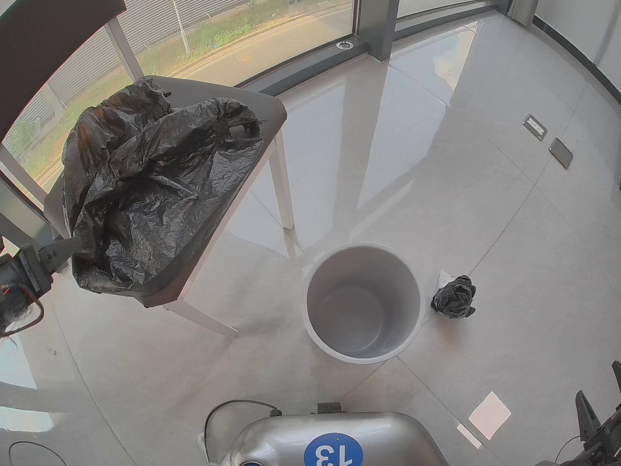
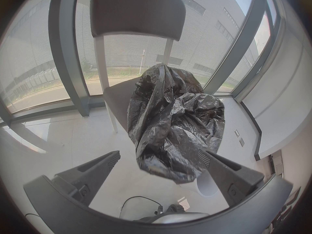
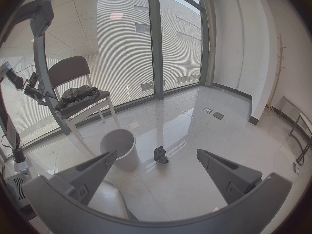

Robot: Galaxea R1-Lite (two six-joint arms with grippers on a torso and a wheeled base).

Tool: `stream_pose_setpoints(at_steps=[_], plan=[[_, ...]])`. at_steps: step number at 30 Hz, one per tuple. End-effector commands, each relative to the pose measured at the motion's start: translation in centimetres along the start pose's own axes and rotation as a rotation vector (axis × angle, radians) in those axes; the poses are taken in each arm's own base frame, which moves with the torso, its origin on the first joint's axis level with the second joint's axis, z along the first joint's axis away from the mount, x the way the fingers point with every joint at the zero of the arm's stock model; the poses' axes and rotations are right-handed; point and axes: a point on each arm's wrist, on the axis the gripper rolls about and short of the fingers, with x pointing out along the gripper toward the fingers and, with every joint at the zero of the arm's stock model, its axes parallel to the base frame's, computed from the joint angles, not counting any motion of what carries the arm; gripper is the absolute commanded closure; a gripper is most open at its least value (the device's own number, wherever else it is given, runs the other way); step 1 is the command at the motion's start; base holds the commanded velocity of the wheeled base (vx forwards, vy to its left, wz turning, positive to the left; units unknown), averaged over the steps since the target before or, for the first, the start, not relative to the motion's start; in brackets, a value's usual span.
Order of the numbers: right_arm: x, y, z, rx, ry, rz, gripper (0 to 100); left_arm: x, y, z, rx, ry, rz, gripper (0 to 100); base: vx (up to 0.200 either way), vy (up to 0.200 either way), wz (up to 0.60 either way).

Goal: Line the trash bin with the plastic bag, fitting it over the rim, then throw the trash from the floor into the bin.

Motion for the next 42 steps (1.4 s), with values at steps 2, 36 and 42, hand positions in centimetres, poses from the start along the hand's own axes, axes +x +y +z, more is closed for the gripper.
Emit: stream_pose_setpoints(at_steps=[2,36,42], plan=[[0.0,0.0,-0.5,0.001,0.002,-0.003,0,5.3,0.3,0.8,-0.023,0.102,0.040,0,0.000,0.000,0.00],[0.0,0.0,-0.5,0.000,0.002,-0.008,0,7.1,1.0,-0.2,-0.075,0.157,0.072,100,0.000,0.000,0.00],[0.0,0.0,-0.5,0.000,0.002,-0.008,0,6.7,0.7,-0.5,-0.050,0.163,0.054,100,0.000,0.000,0.00]])
